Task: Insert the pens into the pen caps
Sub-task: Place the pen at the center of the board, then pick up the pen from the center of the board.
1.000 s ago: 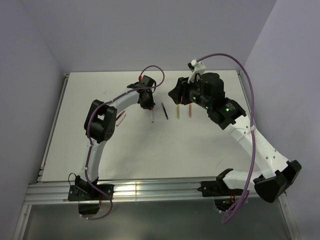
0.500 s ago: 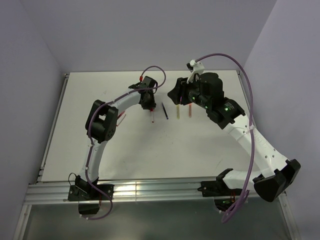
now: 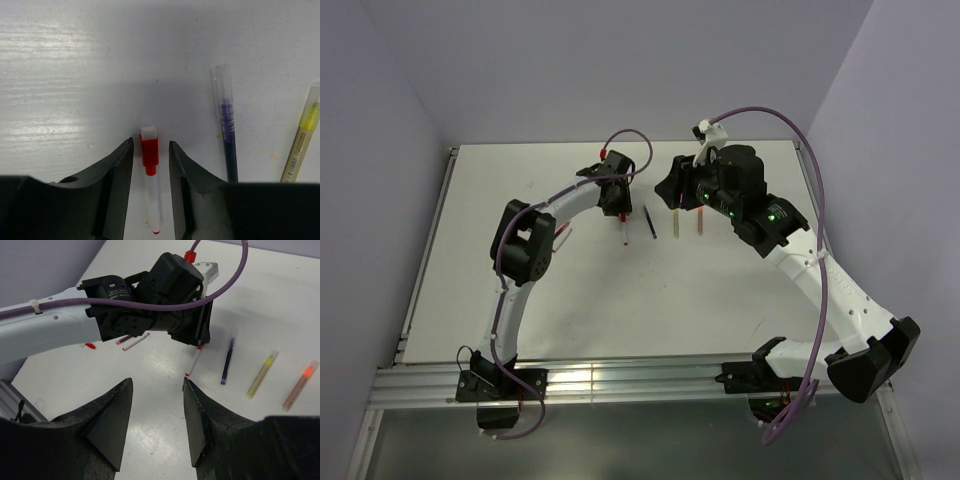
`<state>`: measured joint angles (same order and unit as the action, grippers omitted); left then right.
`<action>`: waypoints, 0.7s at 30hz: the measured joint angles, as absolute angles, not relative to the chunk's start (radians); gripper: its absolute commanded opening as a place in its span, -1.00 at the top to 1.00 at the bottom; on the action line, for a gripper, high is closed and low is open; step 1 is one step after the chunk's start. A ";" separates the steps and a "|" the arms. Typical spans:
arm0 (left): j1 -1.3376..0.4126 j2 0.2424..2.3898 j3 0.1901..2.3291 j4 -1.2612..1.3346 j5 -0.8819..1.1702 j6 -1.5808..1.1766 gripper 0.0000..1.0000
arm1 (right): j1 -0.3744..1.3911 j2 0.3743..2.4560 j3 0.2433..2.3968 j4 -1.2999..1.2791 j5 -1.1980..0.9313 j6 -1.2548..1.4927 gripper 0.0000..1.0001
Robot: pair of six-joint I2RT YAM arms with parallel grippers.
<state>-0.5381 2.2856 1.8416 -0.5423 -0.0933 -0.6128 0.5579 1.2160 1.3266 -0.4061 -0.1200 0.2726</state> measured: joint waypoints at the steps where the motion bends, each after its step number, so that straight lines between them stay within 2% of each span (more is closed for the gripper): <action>1: -0.538 2.283 1.841 -0.540 -0.095 -0.611 0.24 | 0.558 1.216 1.327 -0.406 -0.120 0.273 -0.05; 5: -0.537 2.221 1.794 -0.514 -0.127 -0.594 0.22 | 0.558 1.216 1.327 -0.407 -0.116 0.273 -0.05; 14: -0.525 1.872 1.538 -0.483 -0.242 -0.591 0.25 | 0.558 1.218 1.327 -0.410 -0.114 0.273 -0.05; 21: -0.508 1.783 1.362 -0.509 -0.342 -0.595 0.22 | 0.556 1.228 1.327 -0.413 -0.118 0.274 -0.04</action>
